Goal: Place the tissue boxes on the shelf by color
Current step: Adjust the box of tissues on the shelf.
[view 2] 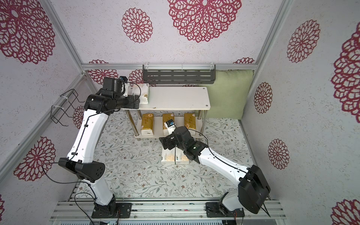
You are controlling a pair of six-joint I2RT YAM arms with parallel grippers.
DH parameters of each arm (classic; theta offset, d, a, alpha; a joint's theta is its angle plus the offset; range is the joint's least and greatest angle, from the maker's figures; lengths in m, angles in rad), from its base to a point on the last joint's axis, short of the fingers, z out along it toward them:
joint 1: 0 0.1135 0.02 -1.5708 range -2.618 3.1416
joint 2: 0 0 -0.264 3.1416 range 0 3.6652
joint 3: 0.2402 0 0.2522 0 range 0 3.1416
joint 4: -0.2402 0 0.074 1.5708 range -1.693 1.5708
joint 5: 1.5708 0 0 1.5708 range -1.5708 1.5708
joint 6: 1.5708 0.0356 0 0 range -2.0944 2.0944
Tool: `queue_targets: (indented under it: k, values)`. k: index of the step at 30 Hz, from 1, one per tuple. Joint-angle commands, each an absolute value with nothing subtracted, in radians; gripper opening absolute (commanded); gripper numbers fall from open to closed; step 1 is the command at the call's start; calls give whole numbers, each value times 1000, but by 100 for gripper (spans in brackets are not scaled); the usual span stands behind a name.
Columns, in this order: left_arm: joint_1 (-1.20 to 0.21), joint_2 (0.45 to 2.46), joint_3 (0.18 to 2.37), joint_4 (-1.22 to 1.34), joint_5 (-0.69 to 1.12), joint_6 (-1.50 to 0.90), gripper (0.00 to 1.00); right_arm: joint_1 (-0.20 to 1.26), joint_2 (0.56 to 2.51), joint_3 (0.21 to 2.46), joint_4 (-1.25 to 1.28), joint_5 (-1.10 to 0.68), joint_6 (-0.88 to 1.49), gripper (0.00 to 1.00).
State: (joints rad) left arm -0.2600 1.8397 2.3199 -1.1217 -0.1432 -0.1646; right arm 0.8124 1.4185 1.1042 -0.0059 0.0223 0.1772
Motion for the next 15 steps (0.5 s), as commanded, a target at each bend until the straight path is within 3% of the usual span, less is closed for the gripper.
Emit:
queue_targets:
  k: [1,15]
  values:
    - [-252,1794,2308,-1105,-129,-182,97,812,1409,1150,7,17,188,89]
    - [-371,1543,2023,-1029,-237,-249,97,811,1417,1161,-43,36,189,93]
